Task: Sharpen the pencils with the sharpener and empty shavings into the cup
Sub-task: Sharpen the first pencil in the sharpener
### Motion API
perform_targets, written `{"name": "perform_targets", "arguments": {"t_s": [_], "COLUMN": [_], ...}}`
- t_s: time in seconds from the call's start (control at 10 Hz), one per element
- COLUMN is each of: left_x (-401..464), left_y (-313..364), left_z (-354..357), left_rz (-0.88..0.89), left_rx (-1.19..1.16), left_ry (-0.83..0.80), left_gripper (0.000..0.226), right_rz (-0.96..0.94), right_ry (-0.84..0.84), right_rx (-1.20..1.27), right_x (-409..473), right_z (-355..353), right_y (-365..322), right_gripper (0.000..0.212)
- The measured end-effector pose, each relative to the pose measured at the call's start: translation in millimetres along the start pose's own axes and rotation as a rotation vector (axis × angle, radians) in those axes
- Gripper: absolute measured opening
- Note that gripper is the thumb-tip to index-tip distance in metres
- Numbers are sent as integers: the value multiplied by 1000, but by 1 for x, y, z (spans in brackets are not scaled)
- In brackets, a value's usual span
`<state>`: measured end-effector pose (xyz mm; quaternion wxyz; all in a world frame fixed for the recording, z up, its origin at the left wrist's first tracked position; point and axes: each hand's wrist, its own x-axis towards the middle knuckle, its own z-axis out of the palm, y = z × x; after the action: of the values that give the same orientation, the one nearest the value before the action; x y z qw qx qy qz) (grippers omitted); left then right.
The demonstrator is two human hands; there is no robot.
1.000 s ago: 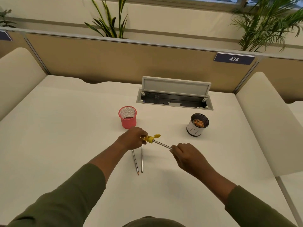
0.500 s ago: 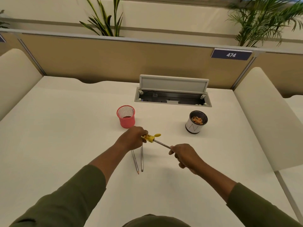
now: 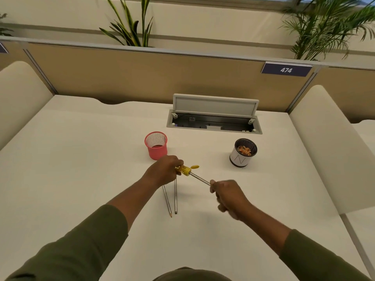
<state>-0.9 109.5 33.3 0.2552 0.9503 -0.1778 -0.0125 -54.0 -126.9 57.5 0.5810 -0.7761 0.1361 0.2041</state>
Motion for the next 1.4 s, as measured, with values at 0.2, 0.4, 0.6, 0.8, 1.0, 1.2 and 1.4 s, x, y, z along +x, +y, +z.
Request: {"name": "perform_targets", "arguments": {"t_s": [0.2,0.4,0.6,0.8,1.0,1.2,1.4], "left_x": [2,3,2,0,-4,1,2], "left_y": [1,3,6,5,3,8,9], "left_z": [0,-3,-2,1,4,-5,-6], "left_rz": [16,-8,8,12,-4,-38,-12], "left_rx": [5,-18,4,38,32,8,11], "left_ry": [-18,-71,-78,-25,-82,-122,-93], "left_gripper": [24,22,19,24,21,23,25], "right_rz": [259,-878,-1094,182,176,-898,-916], "right_ry": [-165,132,220,-61,-120,192,233], "right_rx": [208,-983,-1156,203,37,-1249,-1134], "right_x": [-8,-2,9,-3,-9,-3,1], "right_z": [-7,-18,-21,1,-5,-19,-12], "right_y": [-9,17,23,-6,-9,14,16], "right_gripper": [30,20,29,34,32,27,30]}}
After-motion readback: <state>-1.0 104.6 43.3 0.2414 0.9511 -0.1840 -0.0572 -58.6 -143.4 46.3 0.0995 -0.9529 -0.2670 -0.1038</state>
